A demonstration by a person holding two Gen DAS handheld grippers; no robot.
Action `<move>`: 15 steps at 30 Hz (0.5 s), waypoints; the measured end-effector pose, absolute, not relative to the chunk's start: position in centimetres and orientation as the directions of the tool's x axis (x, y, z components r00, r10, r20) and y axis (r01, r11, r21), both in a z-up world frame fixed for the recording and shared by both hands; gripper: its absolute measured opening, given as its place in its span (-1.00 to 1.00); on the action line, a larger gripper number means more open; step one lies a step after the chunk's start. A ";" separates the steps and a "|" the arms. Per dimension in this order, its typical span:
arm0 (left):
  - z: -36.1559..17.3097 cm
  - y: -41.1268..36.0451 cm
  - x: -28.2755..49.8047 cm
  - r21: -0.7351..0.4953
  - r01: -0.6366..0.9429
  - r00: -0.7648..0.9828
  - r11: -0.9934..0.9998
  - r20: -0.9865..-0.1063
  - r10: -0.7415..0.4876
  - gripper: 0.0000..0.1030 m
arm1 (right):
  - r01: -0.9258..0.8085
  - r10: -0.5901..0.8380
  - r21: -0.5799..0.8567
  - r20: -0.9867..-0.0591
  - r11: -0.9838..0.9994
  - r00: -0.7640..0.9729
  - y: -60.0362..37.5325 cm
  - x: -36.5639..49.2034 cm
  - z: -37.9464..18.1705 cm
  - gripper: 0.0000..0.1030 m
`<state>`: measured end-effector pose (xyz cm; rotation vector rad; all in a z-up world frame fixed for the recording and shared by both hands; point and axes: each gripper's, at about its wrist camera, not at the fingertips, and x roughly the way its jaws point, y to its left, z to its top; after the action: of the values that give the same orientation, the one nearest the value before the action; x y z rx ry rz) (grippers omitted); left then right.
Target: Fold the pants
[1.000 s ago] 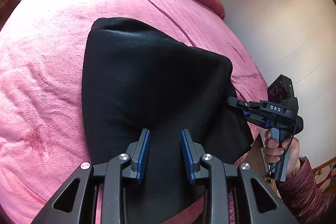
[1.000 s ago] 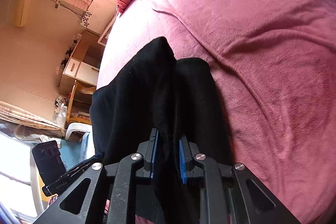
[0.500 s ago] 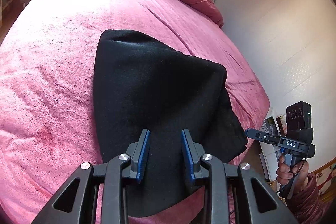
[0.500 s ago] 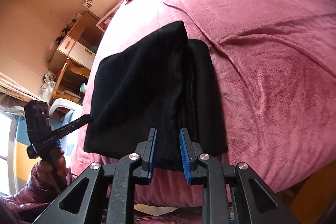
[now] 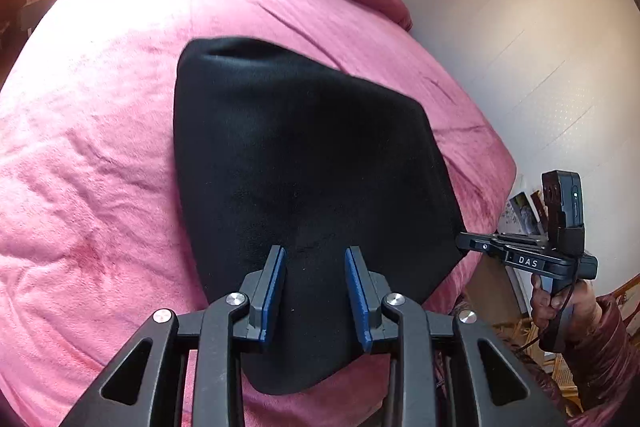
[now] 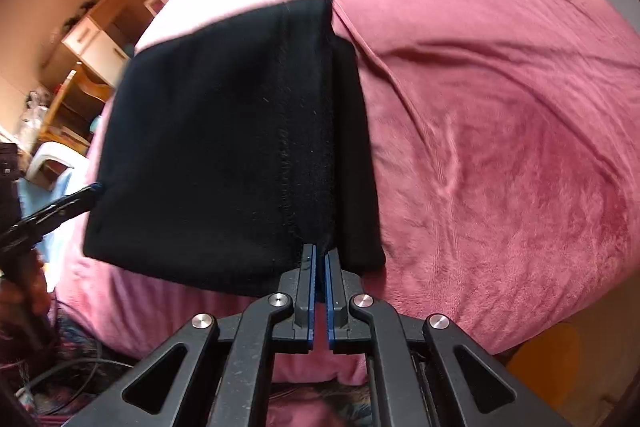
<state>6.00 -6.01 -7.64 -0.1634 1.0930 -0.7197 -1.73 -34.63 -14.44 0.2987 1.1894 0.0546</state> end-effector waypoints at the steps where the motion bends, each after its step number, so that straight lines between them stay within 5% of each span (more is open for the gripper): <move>1: -7.9 -6.2 5.9 -0.451 0.448 0.272 0.772 -0.754 -0.599 -0.40 | 0.127 0.207 0.272 -0.902 0.954 0.380 -34.8 -1.7 -14.9 -0.94; 7: -7.0 -5.9 6.4 -0.447 0.428 0.305 0.786 -0.747 -0.591 -0.40 | 0.109 0.209 0.269 -0.899 0.957 0.385 -34.7 -2.2 -13.8 -0.90; 15: -3.7 -5.1 6.9 -0.283 0.374 0.483 0.883 -0.753 -0.446 -0.35 | 0.078 0.191 0.260 -0.851 0.962 0.489 -34.5 -1.4 -8.9 -0.45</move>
<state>6.90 -5.06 -3.75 -0.0836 0.9422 -0.5003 -1.35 -34.52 -8.87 0.2799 1.0619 0.0699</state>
